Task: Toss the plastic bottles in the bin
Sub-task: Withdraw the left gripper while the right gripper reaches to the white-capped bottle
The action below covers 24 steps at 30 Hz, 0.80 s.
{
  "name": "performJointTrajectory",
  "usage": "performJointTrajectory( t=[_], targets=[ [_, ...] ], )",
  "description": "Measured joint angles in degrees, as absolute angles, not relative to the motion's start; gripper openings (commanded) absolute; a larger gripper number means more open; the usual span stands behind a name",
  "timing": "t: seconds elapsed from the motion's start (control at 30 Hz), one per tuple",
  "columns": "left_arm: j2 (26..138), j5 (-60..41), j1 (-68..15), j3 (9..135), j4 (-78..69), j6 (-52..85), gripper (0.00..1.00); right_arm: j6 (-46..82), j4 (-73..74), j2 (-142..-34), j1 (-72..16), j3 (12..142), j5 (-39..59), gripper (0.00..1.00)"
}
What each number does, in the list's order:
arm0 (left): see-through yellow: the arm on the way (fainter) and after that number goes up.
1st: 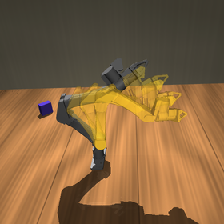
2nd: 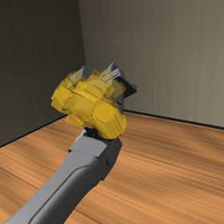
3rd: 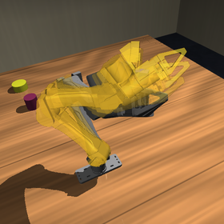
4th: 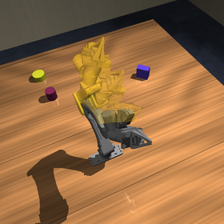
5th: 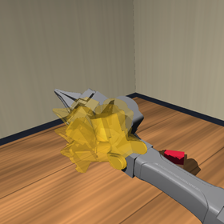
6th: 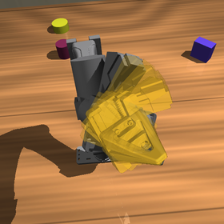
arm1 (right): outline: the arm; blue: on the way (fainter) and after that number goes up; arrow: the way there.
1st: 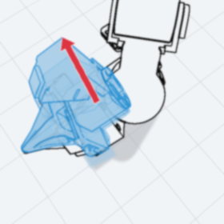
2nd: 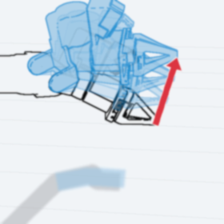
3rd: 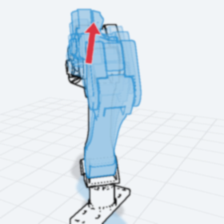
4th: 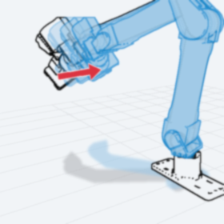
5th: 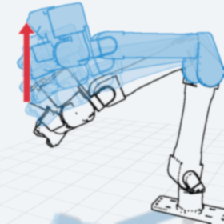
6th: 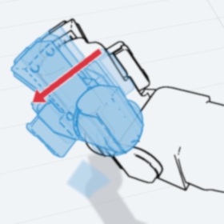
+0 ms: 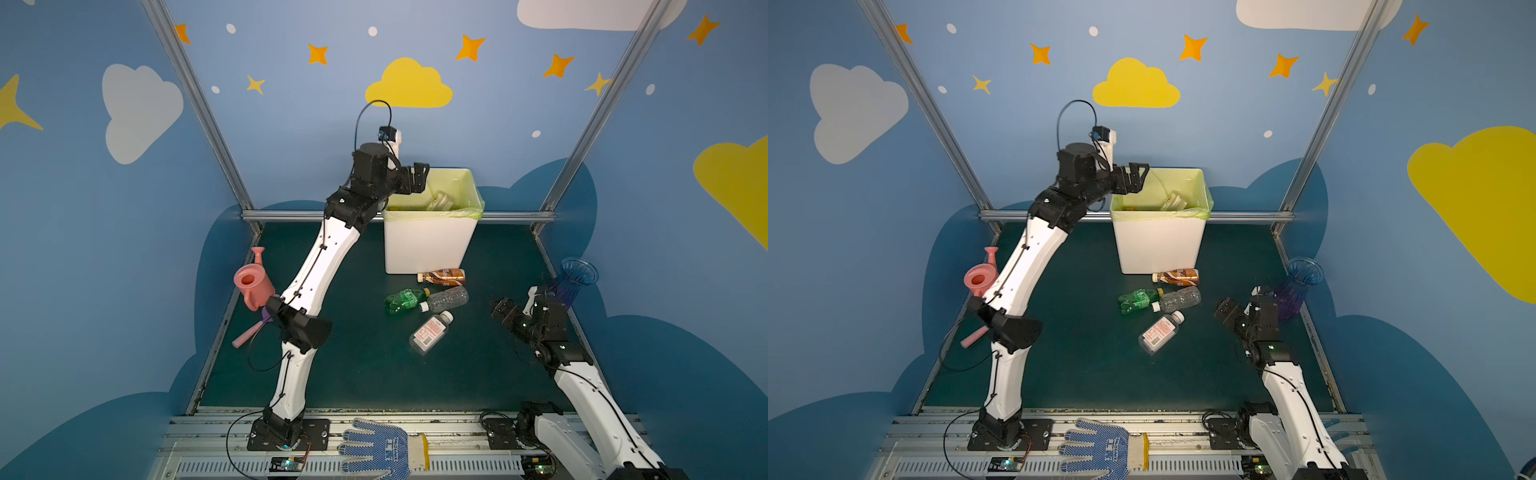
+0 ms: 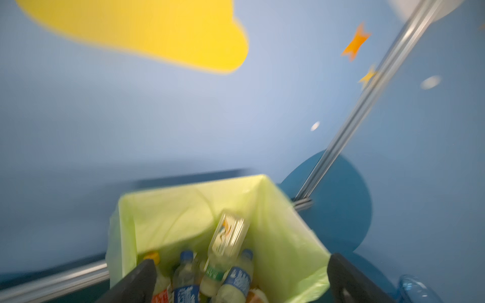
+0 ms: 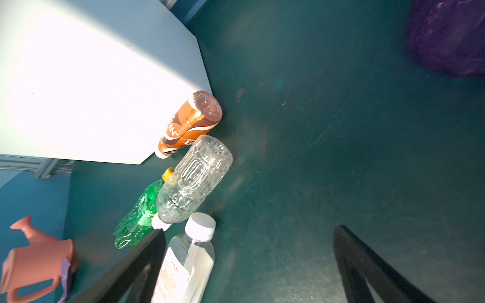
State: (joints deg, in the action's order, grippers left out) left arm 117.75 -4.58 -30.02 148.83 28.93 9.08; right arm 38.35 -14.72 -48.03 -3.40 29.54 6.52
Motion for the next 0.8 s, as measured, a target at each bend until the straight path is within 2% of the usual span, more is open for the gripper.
performJointTrajectory(
  t=[0.13,0.23,0.37,0.5,0.63,0.8],
  targets=[
    [105.21,-5.08,-33.26,142.87,22.70,6.94,1.00,41.50,-15.33,-48.99,-4.05,28.91,7.42,0.98],
    [97.19,-5.39,-33.41,132.79,18.55,5.85,1.00,45.43,-16.86,-50.72,-6.92,28.91,6.96,0.98],
    [87.88,-4.51,-32.73,109.10,11.14,4.93,1.00,52.31,-18.57,-54.22,-16.58,29.04,4.40,0.98],
    [84.90,-1.93,-32.53,87.85,8.93,4.75,1.00,60.27,-22.55,-60.82,-28.47,33.32,-1.13,0.98],
    [81.71,0.64,-31.64,74.85,10.66,5.10,1.00,66.50,-27.38,-69.25,-35.86,42.61,-6.04,0.98],
    [71.55,4.47,-30.00,63.92,10.74,7.14,1.00,71.75,-29.78,-78.59,-41.93,51.48,-9.74,0.98]
  ],
)
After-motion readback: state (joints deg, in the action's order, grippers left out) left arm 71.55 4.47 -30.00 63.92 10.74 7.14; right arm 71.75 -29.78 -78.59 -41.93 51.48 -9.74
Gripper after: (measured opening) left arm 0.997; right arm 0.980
